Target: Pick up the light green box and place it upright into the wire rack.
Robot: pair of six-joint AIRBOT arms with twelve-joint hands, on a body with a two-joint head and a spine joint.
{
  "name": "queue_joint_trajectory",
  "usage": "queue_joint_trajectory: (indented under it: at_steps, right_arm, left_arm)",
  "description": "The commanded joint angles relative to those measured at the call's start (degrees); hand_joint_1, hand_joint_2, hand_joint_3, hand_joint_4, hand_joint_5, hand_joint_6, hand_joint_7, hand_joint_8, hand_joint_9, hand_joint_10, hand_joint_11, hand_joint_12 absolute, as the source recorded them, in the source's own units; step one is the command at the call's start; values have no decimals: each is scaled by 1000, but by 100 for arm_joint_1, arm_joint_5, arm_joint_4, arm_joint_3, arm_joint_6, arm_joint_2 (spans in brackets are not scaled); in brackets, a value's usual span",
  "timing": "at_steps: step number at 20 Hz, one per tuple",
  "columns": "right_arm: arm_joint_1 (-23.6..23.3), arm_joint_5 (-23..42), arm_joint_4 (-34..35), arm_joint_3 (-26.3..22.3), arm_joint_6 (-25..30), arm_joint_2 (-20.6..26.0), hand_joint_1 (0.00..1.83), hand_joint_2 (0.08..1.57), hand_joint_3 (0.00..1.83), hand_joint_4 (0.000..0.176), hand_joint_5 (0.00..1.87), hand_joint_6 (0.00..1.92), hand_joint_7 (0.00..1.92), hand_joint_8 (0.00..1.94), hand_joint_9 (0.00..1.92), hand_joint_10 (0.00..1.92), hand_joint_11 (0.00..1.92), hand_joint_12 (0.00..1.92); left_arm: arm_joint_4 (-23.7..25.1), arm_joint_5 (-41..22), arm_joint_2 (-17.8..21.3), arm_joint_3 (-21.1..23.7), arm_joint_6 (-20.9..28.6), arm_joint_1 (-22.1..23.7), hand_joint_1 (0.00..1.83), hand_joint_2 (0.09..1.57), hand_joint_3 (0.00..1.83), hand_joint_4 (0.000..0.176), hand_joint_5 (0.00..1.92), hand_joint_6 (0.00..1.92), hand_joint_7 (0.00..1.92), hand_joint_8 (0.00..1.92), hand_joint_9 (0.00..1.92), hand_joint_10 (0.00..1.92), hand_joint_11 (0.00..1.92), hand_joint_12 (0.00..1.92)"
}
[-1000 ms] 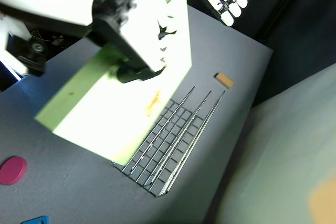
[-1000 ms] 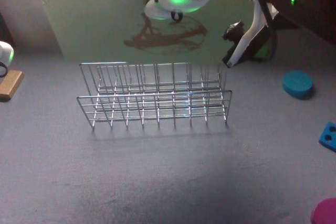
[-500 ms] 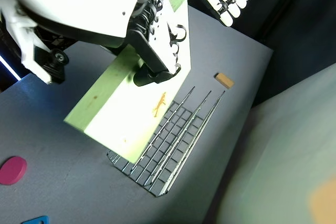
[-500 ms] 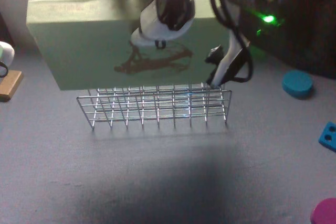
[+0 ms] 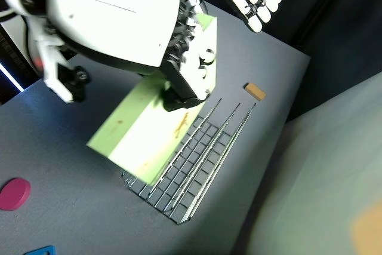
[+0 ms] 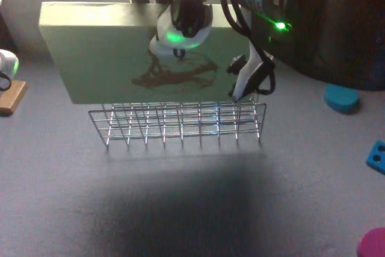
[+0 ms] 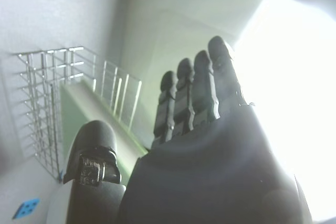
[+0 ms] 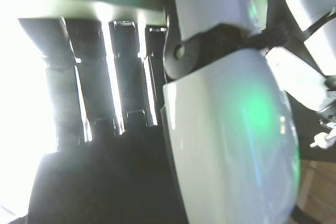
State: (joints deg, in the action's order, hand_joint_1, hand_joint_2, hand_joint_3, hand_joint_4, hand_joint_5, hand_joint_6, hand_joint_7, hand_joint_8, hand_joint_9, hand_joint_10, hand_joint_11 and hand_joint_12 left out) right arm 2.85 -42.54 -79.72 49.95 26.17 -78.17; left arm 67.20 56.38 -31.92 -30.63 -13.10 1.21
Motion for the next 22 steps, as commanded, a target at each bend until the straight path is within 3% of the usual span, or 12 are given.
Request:
queue_joint_trajectory:
  at_steps: [1, 22]
  right_arm:
    - [-33, 76, -426, 12, 3, 4, 1256, 1048, 0, 0, 1048, 877, 1234, 626, 1123, 767, 823, 1440]
    - [657, 339, -420, 582, -111, -394, 1254, 1049, 0, 0, 1051, 877, 1225, 638, 1115, 764, 820, 1452]
  left_arm:
    - [526, -81, 29, 0, -29, 75, 0, 1440, 1, 0, 112, 10, 80, 3, 9, 1, 0, 149]
    - [455, -23, 29, -63, 68, 73, 0, 1433, 0, 0, 112, 6, 80, 1, 10, 2, 0, 155]
